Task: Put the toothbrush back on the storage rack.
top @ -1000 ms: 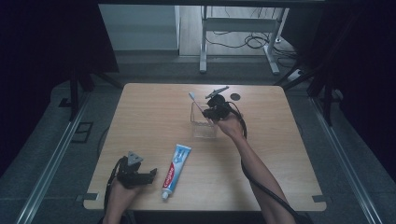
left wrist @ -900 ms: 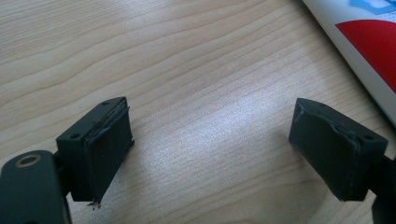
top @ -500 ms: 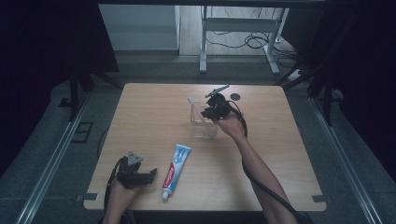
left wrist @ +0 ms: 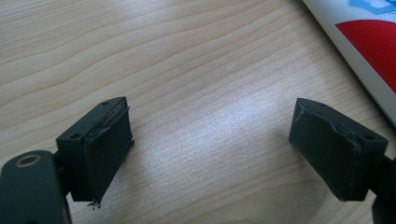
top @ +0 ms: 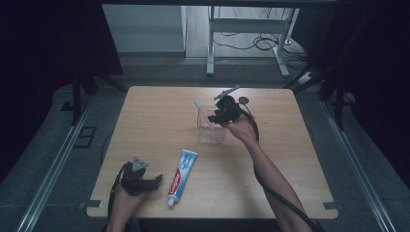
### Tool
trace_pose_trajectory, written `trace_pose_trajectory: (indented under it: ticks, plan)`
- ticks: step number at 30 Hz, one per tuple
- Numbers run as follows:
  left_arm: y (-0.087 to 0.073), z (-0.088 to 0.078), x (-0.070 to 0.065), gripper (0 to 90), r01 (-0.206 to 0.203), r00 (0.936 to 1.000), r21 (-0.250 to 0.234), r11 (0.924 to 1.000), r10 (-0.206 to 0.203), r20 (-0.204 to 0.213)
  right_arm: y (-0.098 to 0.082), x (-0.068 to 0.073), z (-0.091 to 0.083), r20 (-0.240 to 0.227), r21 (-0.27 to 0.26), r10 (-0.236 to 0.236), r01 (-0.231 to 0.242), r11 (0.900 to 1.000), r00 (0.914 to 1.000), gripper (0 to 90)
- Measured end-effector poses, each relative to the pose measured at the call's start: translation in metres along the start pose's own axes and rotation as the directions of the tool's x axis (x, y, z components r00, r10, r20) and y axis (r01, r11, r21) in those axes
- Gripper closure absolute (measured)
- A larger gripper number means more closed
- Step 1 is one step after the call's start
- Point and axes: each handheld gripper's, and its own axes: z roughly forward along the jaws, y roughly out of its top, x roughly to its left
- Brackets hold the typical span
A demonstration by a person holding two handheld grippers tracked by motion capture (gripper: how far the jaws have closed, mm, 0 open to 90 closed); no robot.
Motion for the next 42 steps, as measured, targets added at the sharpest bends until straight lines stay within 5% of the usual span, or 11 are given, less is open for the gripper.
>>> trace_pose_trajectory:
  ticks: [24, 42]
  plan:
    - [0.000, 0.000, 0.000, 13.0, 0.001, 1.0000, -0.001, 1.0000, -0.001, 0.002, -0.009, 0.011, -0.029, -0.020, -0.022, -0.008, 0.007, 1.000, 0.9998, 25.8]
    - [0.000, 0.000, 0.000, 13.0, 0.001, 1.0000, -0.001, 1.0000, -0.001, 0.001, -0.023, 0.020, -0.050, -0.015, -0.030, -0.025, 0.024, 0.999, 0.9996, 14.0]
